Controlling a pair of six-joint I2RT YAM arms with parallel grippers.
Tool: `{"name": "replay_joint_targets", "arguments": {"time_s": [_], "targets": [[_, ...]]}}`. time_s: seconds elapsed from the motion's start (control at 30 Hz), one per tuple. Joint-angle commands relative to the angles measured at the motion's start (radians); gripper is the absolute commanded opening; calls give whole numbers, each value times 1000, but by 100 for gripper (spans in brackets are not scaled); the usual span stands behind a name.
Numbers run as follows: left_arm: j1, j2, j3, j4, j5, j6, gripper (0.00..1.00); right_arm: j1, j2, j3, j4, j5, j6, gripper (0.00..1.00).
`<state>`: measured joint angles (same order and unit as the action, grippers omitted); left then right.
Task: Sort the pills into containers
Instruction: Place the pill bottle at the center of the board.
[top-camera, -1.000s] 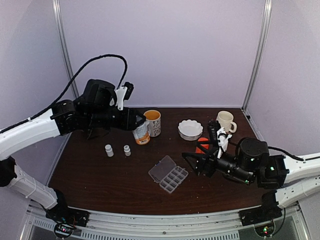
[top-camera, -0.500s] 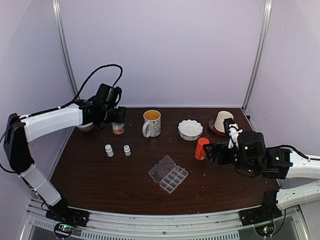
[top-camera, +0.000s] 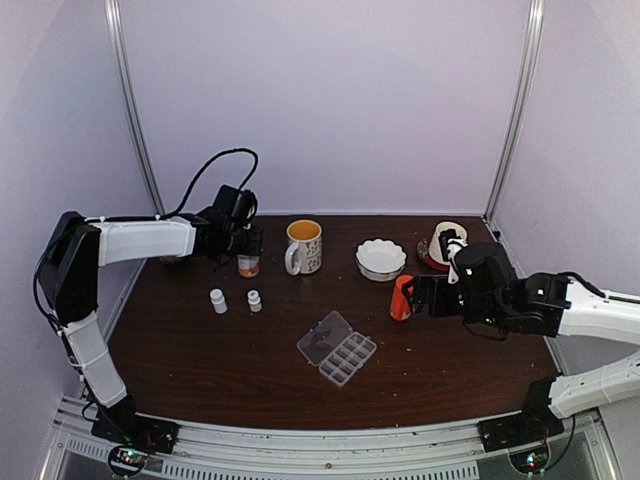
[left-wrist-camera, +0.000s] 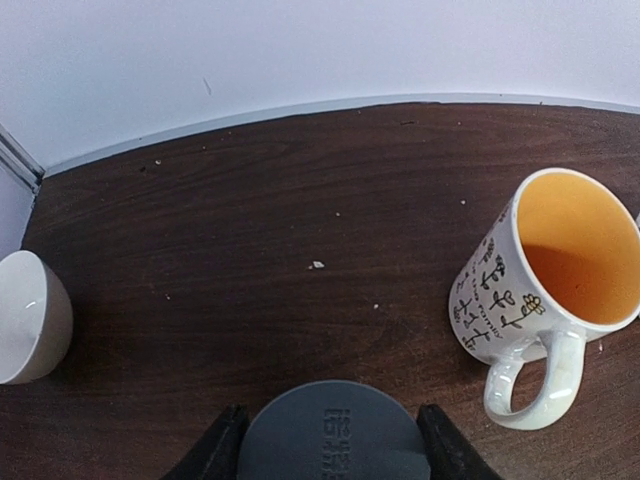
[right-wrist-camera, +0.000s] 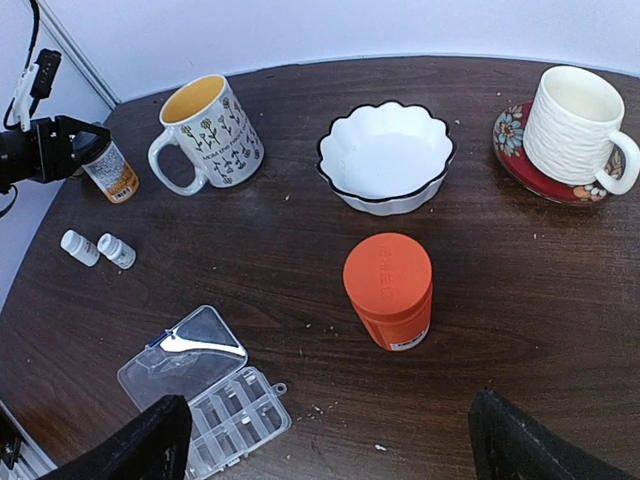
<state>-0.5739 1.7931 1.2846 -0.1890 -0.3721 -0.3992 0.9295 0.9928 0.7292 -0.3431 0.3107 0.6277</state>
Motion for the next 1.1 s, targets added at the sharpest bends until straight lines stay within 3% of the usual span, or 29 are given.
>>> {"name": "replay_joint_targets", "arguments": {"time_s": [0.0,0.2,0.6,0.73,0.93,1.07], "targets": [[11,25,-2,135,22,-39,15,-28,76,68,-49,-38,-18,100],[11,29,-89,252,51,-84,17,-74,184,121,-40,-103,-60,100],[11,39,-169,334,72,-99,23,-166,457,322,-168,-216,-103,100],[11,39,-189,359,82,-98,33,-177,511,362,-182,-221,-110,100],[11,25,-200,365,90,-99,59,-203,549,382,-180,-235,-115,98],[11,6,-199,370,110,-84,65,-221,572,399,-197,-244,-116,96]]}}
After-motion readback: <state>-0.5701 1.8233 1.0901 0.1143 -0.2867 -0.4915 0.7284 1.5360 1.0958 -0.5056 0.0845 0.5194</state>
